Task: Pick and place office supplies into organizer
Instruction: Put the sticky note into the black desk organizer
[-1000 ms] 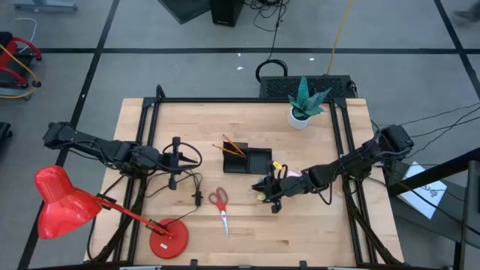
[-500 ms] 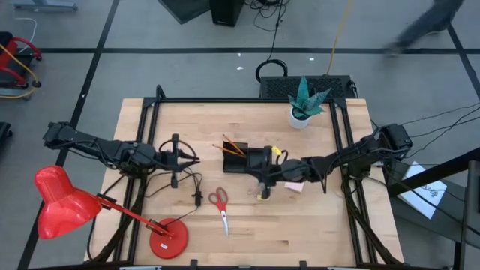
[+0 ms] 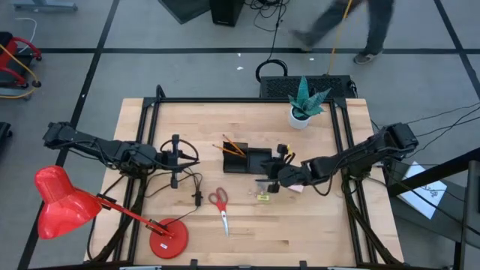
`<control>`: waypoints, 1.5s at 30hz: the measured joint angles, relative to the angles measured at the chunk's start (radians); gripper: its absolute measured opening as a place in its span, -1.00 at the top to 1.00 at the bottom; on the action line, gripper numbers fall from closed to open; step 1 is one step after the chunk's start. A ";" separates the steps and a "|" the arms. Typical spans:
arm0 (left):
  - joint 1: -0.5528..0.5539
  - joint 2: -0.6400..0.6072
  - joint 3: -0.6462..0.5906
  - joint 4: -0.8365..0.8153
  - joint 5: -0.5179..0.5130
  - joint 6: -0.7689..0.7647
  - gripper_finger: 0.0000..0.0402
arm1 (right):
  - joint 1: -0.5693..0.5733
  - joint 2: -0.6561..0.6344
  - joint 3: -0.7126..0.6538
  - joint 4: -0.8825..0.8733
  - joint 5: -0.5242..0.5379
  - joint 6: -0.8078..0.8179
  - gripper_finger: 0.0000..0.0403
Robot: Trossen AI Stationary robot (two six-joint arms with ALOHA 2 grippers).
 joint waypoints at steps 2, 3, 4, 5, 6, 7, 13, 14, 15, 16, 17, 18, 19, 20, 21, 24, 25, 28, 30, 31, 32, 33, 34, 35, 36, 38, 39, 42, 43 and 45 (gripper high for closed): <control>0.000 0.000 0.000 0.019 0.000 0.031 0.78 | 0.000 -0.040 0.000 -0.068 -0.023 0.065 0.66; 0.000 0.000 0.000 0.034 0.000 0.044 0.78 | 0.000 -0.063 0.000 -0.111 -0.037 0.107 0.60; 0.000 0.000 0.000 0.057 0.000 0.054 0.78 | 0.000 -0.089 0.000 -0.152 -0.060 0.149 0.53; 0.000 0.000 0.000 0.078 0.000 0.058 0.78 | 0.000 -0.117 0.000 -0.197 -0.086 0.189 0.45; 0.000 0.000 0.000 0.095 0.000 0.051 0.78 | 0.000 -0.145 0.001 -0.253 -0.110 0.228 0.37; 0.000 0.000 0.000 0.104 0.000 0.036 0.78 | 0.000 -0.174 0.001 -0.313 -0.135 0.269 0.30; 0.000 0.000 0.000 0.100 0.008 -0.014 0.78 | -0.023 -0.287 0.001 -0.582 -0.318 0.424 -0.18; 0.000 0.000 0.000 0.095 0.008 -0.018 0.78 | -0.033 -0.293 0.001 -0.607 -0.350 0.435 -0.25; 0.000 0.000 0.000 0.093 0.008 -0.021 0.78 | -0.041 -0.297 0.001 -0.636 -0.386 0.442 -0.33; 0.000 0.000 0.000 0.093 0.008 -0.024 0.78 | -0.050 -0.298 0.001 -0.666 -0.414 0.445 -0.41; 0.000 0.000 0.000 0.094 0.008 -0.026 0.78 | -0.058 -0.297 0.001 -0.690 -0.433 0.447 -0.48; 0.000 0.000 0.000 0.094 0.008 -0.026 0.78 | -0.064 -0.294 0.001 -0.710 -0.447 0.449 -0.55; 0.000 0.000 0.000 0.093 0.008 -0.027 0.78 | -0.068 -0.288 0.001 -0.722 -0.450 0.455 -0.61; 0.000 0.000 0.000 0.090 0.008 -0.029 0.78 | -0.072 -0.280 0.001 -0.730 -0.454 0.464 -0.67; 0.000 0.000 0.000 0.084 0.008 -0.029 0.78 | -0.073 -0.270 0.001 -0.733 -0.470 0.471 -0.73; 0.000 0.000 0.000 0.064 0.008 -0.030 0.78 | -0.072 -0.228 0.001 -0.705 -0.508 0.487 -0.84; 0.000 0.000 0.000 0.056 0.008 -0.030 0.78 | -0.072 -0.211 0.001 -0.694 -0.523 0.487 -0.86; 0.000 0.000 0.000 0.047 0.008 -0.030 0.78 | -0.073 -0.148 0.001 -0.682 -0.570 0.500 -0.89; 0.000 0.000 0.000 0.047 0.008 -0.027 0.78 | -0.073 -0.105 0.001 -0.691 -0.602 0.507 -0.89; 0.000 0.000 0.000 0.046 0.008 -0.027 0.78 | -0.073 -0.085 0.001 -0.698 -0.623 0.513 -0.89; 0.000 0.000 0.000 0.043 0.008 -0.029 0.78 | -0.073 -0.069 0.001 -0.709 -0.638 0.522 -0.89; 0.000 0.000 0.000 0.041 0.008 -0.029 0.78 | -0.073 -0.054 0.001 -0.715 -0.645 0.532 -0.89; 0.000 0.000 0.000 0.040 0.008 -0.029 0.78 | -0.073 -0.039 0.001 -0.716 -0.656 0.543 -0.89; 0.000 0.000 0.000 0.038 0.008 -0.029 0.78 | -0.073 -0.026 0.001 -0.717 -0.658 0.552 -0.89; 0.000 0.000 0.000 0.033 0.008 -0.029 0.78 | -0.073 -0.014 0.001 -0.720 -0.657 0.556 -0.89; 0.000 0.000 0.000 0.031 0.008 -0.030 0.78 | -0.073 0.009 0.001 -0.730 -0.657 0.557 -0.89; 0.000 0.000 0.000 0.031 0.008 -0.030 0.78 | -0.073 0.020 0.001 -0.732 -0.657 0.558 -0.89; 0.000 0.000 0.000 0.031 0.008 -0.031 0.78 | -0.074 0.048 0.001 -0.740 -0.650 0.569 -0.89; 0.000 0.000 0.000 0.031 0.008 -0.032 0.78 | -0.076 0.056 0.002 -0.743 -0.649 0.568 -0.89; 0.000 0.000 0.000 0.031 0.008 -0.032 0.78 | -0.078 0.061 0.003 -0.742 -0.650 0.568 -0.89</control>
